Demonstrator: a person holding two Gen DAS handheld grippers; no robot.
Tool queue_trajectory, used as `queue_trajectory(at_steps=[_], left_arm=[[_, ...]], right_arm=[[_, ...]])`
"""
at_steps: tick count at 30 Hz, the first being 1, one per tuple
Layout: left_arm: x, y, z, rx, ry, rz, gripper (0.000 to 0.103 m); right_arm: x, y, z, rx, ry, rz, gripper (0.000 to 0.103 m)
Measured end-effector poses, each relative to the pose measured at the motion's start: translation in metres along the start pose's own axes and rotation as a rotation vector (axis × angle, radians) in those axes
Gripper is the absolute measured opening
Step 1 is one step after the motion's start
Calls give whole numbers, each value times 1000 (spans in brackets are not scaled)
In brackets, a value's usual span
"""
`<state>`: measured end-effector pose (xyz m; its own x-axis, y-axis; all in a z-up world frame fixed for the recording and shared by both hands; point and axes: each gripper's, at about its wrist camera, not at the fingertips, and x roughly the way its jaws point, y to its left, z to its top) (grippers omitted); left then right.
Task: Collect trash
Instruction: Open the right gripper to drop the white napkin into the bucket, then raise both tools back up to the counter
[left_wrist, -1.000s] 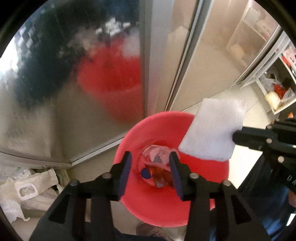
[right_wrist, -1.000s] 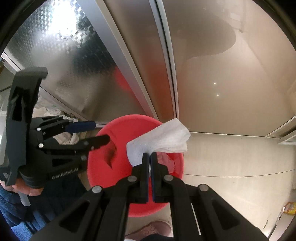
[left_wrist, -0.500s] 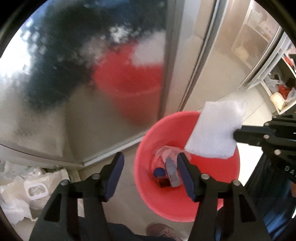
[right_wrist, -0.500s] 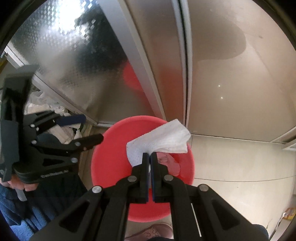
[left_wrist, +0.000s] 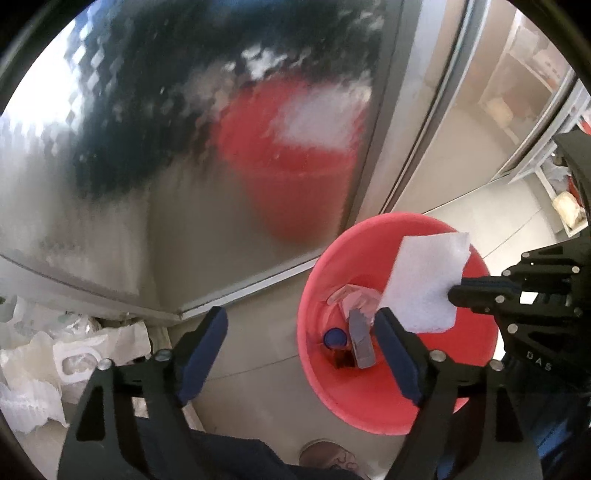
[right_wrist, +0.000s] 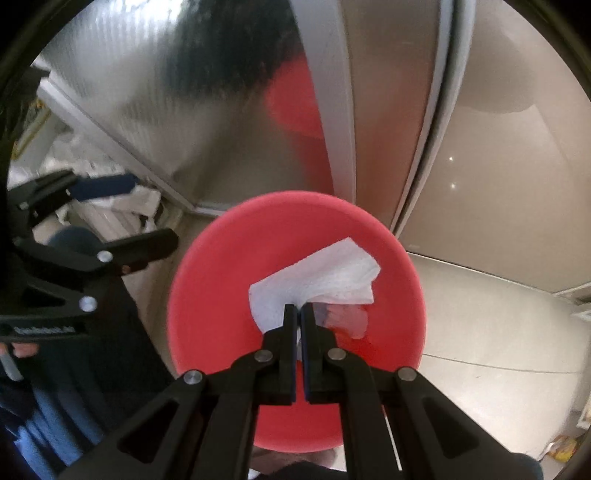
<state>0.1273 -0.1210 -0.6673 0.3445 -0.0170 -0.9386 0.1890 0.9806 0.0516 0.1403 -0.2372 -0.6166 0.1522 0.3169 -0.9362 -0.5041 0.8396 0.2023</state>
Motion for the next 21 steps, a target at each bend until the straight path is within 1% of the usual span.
queue_trajectory(at_steps=[2, 3, 4, 5, 6, 7, 9, 10, 15, 18, 21], left_arm=[[1, 0, -3, -8, 0, 8, 82], [2, 0, -4, -8, 7, 15, 82], [2, 0, -4, -8, 12, 12, 82], [2, -1, -4, -7, 18, 12, 82], [1, -1, -4, -4, 19, 14, 82], [0, -2, -5, -3, 14, 15, 82], [-4, -3, -5, -4, 7, 7, 82], [-7, -3, -4, -5, 1, 2, 82], [-32, -6, 5, 2, -18, -25, 82], [-61, -7, 17, 6, -7, -35, 82], [-102, -7, 28, -9, -1, -78, 82]], right_arm=[[5, -2, -2, -5, 19, 4, 2], [9, -3, -3, -7, 35, 9, 7], [14, -1, -5, -14, 50, 15, 16], [16, -2, -6, -24, 56, 17, 23], [17, -2, -7, -33, 56, 11, 42], [18, -2, -9, -38, 54, 3, 55], [15, -3, -9, -45, 58, 13, 61], [16, -3, -9, -44, 64, 21, 67], [-8, -3, -6, -18, 53, -12, 68], [-43, -6, -1, 40, 44, -34, 68], [-86, -1, 7, 85, 34, -39, 68]])
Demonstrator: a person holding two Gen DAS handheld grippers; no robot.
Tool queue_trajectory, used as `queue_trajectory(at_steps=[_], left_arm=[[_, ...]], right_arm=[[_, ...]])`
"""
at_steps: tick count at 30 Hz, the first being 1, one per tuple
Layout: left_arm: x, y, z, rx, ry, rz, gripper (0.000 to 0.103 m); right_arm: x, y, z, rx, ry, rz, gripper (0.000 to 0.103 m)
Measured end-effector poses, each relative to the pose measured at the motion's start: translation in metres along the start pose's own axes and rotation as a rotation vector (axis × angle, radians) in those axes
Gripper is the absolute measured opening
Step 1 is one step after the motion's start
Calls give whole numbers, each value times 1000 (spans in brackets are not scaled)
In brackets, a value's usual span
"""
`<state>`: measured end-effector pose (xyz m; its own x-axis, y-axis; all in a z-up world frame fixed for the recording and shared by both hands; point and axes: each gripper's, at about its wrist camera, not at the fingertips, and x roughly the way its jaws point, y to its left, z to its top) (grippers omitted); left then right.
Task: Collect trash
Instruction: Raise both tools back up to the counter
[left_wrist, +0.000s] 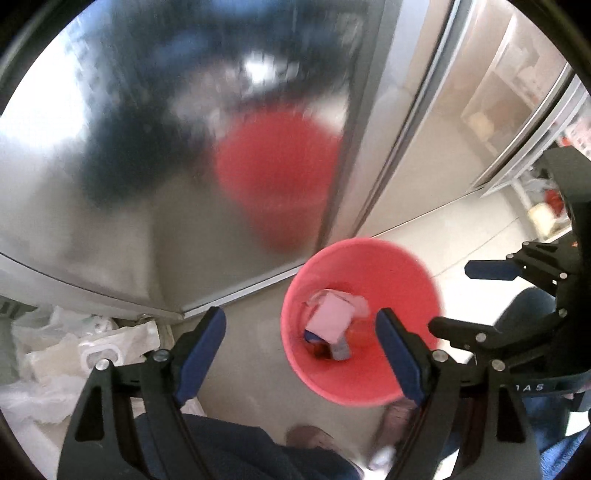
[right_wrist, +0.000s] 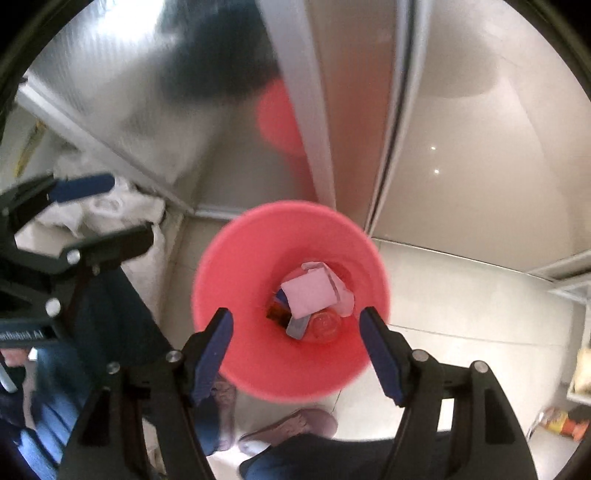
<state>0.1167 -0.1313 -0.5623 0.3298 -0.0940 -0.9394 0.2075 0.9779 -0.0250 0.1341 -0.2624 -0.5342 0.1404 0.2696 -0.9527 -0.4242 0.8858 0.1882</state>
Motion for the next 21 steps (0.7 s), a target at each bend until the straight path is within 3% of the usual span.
queue_trajectory(at_steps=[8, 21], left_arm=[[-113, -1, 27, -81, 5, -60, 89], [-297, 8, 65, -145, 11, 52, 95]], right_arm=[[-104, 34, 23, -32, 30, -37, 74], [-256, 93, 67, -158, 26, 29, 74]])
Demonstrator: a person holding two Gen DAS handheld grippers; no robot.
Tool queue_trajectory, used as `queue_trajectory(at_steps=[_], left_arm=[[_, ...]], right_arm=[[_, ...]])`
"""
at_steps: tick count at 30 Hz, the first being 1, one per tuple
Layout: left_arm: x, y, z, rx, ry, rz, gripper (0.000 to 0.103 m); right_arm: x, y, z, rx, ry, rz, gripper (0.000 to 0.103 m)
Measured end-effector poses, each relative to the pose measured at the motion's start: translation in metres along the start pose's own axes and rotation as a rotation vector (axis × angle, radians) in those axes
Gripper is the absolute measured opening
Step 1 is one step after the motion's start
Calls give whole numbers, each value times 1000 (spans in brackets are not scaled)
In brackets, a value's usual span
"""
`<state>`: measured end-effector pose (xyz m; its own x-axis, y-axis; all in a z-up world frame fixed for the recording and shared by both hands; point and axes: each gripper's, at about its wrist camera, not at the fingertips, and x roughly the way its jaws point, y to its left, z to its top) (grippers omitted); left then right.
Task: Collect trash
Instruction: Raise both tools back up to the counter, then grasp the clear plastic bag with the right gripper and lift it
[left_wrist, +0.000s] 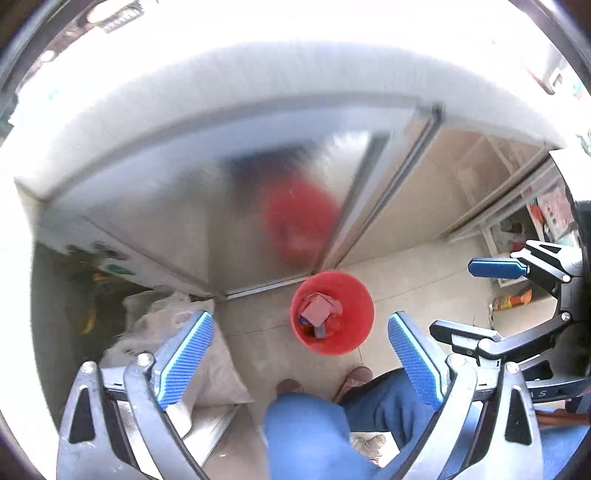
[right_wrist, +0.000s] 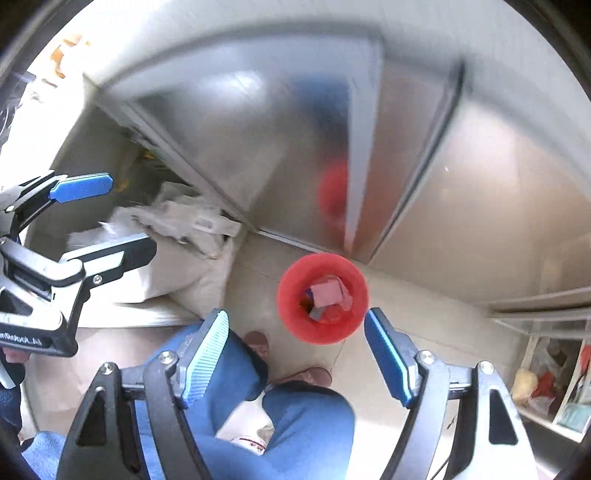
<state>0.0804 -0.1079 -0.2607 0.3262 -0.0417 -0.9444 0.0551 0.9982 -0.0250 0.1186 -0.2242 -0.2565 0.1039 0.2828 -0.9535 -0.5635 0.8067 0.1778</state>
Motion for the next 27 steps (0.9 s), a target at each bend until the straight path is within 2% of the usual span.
queue_trajectory(at_steps=[6, 8, 12, 17, 20, 21, 24, 27], left_arm=[[-75, 14, 25, -17, -47, 51, 95], [-92, 22, 36, -44, -66, 57, 95], [-119, 48, 57, -88, -134, 124, 95], [-134, 104, 94, -135, -185, 138, 95], [-149, 146, 129, -175, -197, 160, 95], [-152, 163, 140, -194, -200, 162, 95], [-155, 205, 162, -237, -203, 163, 101], [-154, 242, 184, -219, -192, 210, 103]], right_arm=[[-57, 26, 35, -46, -66, 17, 74], [-72, 33, 50, -54, -81, 25, 74], [-90, 45, 83, -81, -119, 15, 74], [-88, 64, 138, -116, -178, 21, 75], [-88, 76, 176, -130, -191, 33, 76], [-91, 79, 190, -129, -191, 40, 80], [-87, 94, 235, -143, -181, 48, 81], [-80, 110, 277, -150, -167, 41, 83]])
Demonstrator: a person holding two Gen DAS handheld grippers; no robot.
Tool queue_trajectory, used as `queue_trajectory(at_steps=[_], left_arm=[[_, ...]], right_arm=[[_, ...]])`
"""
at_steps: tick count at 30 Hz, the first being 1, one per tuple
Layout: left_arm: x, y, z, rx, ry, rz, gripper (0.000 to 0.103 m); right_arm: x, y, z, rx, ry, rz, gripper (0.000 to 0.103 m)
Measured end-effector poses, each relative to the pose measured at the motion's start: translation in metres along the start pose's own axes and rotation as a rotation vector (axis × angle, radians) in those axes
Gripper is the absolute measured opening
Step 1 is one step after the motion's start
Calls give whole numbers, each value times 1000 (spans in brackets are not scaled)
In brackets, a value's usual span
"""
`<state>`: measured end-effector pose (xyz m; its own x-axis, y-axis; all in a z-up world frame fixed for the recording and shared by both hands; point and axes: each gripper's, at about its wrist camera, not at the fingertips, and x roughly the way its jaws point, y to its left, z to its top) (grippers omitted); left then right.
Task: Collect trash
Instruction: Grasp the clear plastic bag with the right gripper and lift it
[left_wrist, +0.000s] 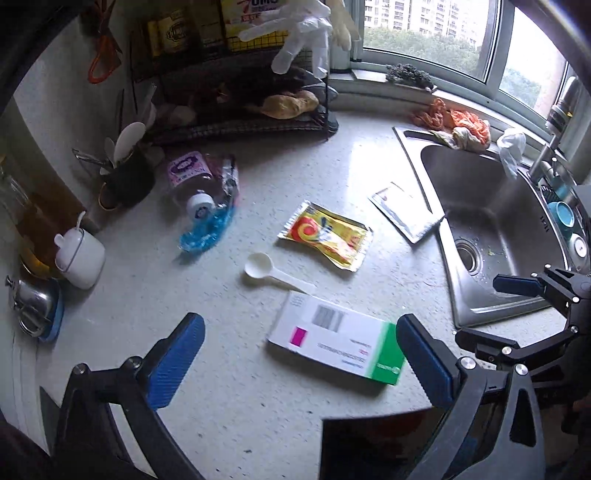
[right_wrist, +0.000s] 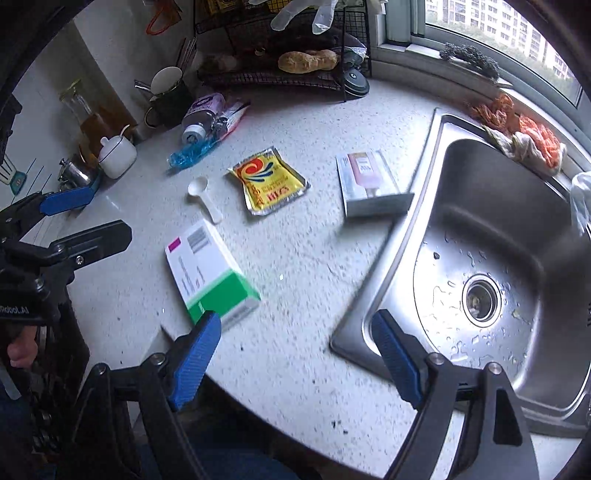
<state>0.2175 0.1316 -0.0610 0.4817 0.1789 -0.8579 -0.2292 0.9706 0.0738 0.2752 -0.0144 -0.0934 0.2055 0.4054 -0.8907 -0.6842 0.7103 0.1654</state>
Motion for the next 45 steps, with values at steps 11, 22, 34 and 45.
queue_trajectory(at_steps=[11, 22, 34, 45], left_arm=[[41, 114, 56, -150, 19, 75, 103], [82, 189, 59, -283, 71, 106, 103], [114, 200, 63, -277, 122, 67, 103], [136, 174, 101, -278, 94, 25, 103]], right_arm=[[48, 35, 130, -88, 3, -17, 102], [129, 75, 214, -106, 59, 20, 102], [183, 95, 225, -171, 155, -17, 61], [138, 72, 188, -178, 41, 15, 10]])
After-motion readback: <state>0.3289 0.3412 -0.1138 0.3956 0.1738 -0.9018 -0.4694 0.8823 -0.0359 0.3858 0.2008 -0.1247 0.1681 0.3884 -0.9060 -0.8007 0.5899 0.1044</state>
